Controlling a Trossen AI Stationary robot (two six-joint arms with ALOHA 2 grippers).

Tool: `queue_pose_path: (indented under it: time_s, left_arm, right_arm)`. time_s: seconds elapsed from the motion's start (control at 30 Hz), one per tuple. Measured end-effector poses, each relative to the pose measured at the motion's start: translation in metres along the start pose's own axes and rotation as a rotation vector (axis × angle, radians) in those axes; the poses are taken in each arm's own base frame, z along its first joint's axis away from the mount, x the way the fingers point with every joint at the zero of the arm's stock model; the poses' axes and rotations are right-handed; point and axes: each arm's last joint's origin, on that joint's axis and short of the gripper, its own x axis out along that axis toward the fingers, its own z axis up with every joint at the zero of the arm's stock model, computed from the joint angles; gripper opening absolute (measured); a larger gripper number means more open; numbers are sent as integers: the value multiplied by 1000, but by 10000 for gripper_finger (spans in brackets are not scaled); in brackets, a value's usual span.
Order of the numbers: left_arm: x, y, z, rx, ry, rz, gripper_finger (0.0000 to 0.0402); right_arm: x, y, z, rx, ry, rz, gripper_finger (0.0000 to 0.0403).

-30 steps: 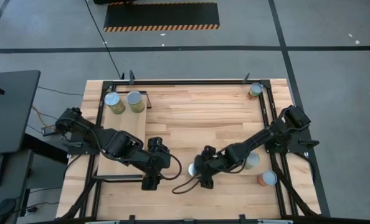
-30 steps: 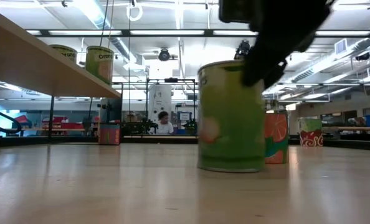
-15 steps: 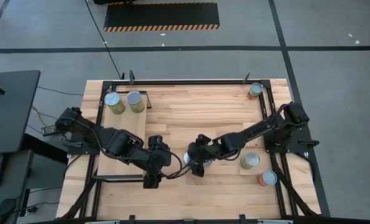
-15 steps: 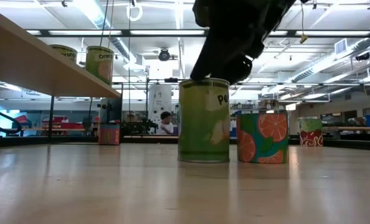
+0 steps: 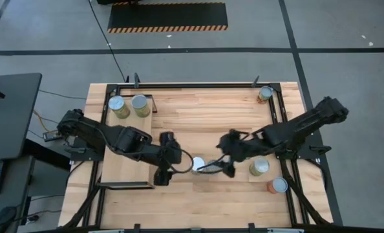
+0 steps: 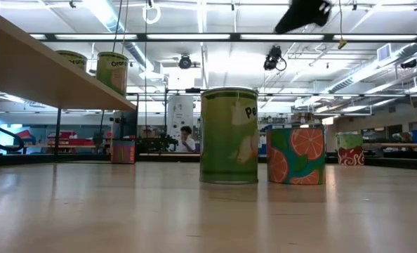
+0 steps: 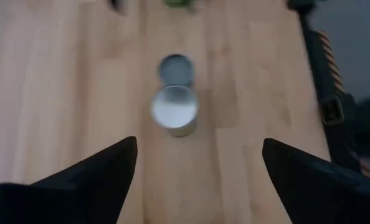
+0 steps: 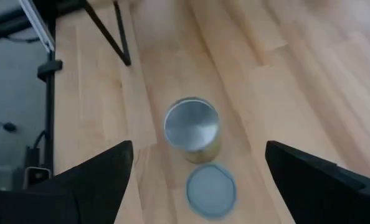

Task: Pick and place cans onto a shelf
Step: Put the left canned pears on the shelf

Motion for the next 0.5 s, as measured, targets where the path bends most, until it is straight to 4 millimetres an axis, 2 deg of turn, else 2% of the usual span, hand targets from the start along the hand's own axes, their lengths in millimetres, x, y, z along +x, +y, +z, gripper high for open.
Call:
queue_pose_path:
  time_s: [0.13,0.23,0.33,0.5]
  left_arm:
    - [31,9,-4,13,-11,-98,352]
    - [55,23,-12,-3,-7,-55,353]
    - [75,33,-18,34,-29,-36,353]
    - [97,44,-21,48,-90,-56,352]
  right_arm:
    - [-35,-4,-5,60,-47,-6,373]
    - [-53,-7,-10,95,-73,-43,373]
    - [-59,-8,-17,91,-62,-80,373]
    - [-58,-8,-24,76,-25,-108,373]
